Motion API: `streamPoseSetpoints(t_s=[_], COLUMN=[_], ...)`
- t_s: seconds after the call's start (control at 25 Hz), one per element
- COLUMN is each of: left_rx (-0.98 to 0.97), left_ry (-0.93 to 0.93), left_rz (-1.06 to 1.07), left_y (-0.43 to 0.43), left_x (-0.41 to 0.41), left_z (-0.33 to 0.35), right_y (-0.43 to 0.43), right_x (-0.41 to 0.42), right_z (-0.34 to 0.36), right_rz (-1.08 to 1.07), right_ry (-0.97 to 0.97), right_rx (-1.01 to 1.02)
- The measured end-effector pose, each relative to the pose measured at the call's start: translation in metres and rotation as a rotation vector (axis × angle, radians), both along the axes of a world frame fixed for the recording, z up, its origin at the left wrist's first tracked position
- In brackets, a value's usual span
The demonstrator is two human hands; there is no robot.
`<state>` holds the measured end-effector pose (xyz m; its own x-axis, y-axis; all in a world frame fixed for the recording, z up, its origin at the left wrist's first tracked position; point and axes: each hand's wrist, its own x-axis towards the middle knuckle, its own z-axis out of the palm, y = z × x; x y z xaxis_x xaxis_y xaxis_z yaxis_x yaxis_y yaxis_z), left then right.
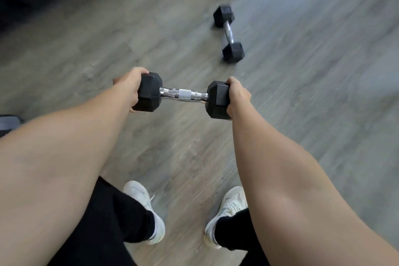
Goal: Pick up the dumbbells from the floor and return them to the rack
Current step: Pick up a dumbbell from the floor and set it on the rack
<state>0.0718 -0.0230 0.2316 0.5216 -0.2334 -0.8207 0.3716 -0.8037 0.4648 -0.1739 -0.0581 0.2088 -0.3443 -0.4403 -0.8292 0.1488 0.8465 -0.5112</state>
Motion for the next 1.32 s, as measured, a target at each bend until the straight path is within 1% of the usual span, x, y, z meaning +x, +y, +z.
streamPoseSetpoints(t_s=[0.12, 0.28, 0.36, 0.44, 0.6, 0.72, 0.88, 1.04, 1.16, 1.32], left_rx=[-0.072, -0.183, -0.269, -0.345, -0.455, -0.486, -0.521, -0.459, -0.394, -0.312], left_ry=[-0.021, 0.0, -0.038, -0.071, -0.119, -0.172, -0.194, -0.216, -0.246, -0.218], left_rz=[0.046, 0.093, 0.149, 0.169, 0.164, 0.211, 0.235, 0.235, 0.244, 0.226], left_y=[-0.007, -0.018, -0.022, -0.025, -0.034, -0.042, -0.072, -0.126, -0.183, -0.251], left_x=[0.046, 0.111, 0.147, 0.184, 0.242, 0.285, 0.335, 0.388, 0.424, 0.472], left_z=[0.166, 0.351, 0.438, 0.507, 0.593, 0.632, 0.637, 0.606, 0.586, 0.562], right_y=[-0.023, -0.052, -0.064, -0.074, -0.091, -0.109, -0.147, -0.208, -0.261, -0.319], right_x=[0.047, 0.113, 0.152, 0.189, 0.252, 0.3, 0.354, 0.411, 0.449, 0.494], right_z=[0.163, 0.347, 0.436, 0.505, 0.585, 0.62, 0.624, 0.579, 0.538, 0.516], right_rz=[0.068, 0.111, 0.127, 0.141, 0.146, 0.175, 0.194, 0.195, 0.168, 0.153], right_ry=[-0.005, -0.032, -0.034, -0.07, -0.131, -0.152, -0.179, -0.217, -0.212, -0.209], right_rx=[-0.067, -0.156, -0.218, -0.287, -0.418, -0.48, -0.495, -0.457, -0.356, -0.282])
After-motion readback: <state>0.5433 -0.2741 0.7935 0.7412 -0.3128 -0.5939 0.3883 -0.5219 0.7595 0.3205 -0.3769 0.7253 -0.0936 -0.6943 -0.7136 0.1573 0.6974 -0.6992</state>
